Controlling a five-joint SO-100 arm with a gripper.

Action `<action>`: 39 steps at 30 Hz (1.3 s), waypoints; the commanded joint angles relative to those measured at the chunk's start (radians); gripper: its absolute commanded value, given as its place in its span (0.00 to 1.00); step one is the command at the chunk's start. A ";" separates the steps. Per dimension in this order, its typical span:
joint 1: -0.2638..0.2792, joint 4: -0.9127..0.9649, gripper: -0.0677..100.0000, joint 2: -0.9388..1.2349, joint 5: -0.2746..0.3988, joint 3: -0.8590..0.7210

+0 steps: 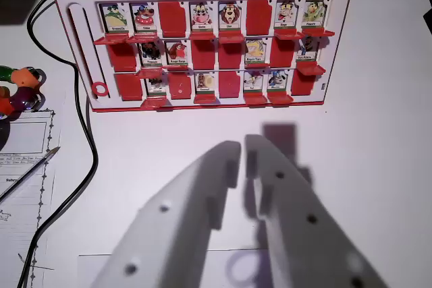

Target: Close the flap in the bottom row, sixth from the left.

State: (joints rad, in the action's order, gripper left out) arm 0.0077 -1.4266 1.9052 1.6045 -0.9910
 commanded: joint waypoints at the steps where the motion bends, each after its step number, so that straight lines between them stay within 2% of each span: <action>1: 0.000 0.023 0.00 0.052 -0.002 0.028; 16: 0.003 0.018 0.00 0.048 0.002 0.041; 24: -0.017 0.021 0.00 0.037 0.003 0.035; 34: -0.061 0.201 0.00 0.058 0.026 -0.201; 39: -0.104 0.293 0.00 0.066 0.044 -0.333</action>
State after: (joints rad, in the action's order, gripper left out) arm -0.0736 -1.2088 1.9052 1.6368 -1.2931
